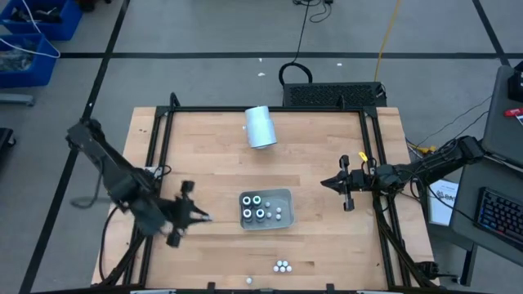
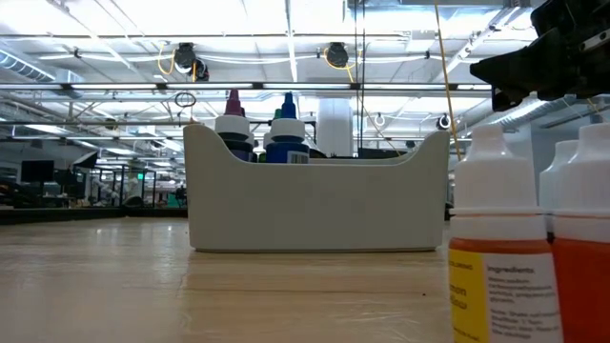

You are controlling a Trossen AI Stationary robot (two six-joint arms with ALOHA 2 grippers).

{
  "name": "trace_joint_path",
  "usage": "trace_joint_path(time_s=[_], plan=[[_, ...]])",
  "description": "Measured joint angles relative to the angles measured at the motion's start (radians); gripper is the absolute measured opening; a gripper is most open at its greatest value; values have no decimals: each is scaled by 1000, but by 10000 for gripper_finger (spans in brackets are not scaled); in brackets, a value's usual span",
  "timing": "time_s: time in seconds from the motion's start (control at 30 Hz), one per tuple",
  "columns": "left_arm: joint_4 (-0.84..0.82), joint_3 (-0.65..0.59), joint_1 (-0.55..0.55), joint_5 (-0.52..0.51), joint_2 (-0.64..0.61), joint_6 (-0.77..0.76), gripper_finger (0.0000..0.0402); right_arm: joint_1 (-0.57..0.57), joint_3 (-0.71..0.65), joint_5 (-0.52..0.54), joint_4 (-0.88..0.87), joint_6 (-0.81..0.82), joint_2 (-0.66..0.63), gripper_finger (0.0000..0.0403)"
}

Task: Pick & Place food coloring
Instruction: Put the small blue food coloring into the gray bin

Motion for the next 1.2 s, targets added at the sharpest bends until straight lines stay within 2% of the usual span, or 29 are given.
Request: trace_joint_path(time_s=[0.17,0.3,0.43,0.57,0.7,0.83,1.0,1.2], plan=[[377,-434,0,-19,-303,-34,52,0,0,0,1,-7,0,0],[596,-686,20,-42,-450,-33,52,0,0,0,1,-6,0,0],[738,-840,53,-42,-525,-34,52,0,0,0,4,-6,0,0],[795,-881,86,-17,-542,-57,52,0,0,0,5,-6,0,0],[793,-831,122,11,-521,-74,52,0,0,0,5,-6,0,0],[784,-701,163,49,-435,-45,52,0,0,0,9,-7,0,0],[679,-423,226,71,-194,12,52,0,0,1,9,-8,0,0],[379,11,325,136,186,29,52,0,0,1,9,-8,0,0]])
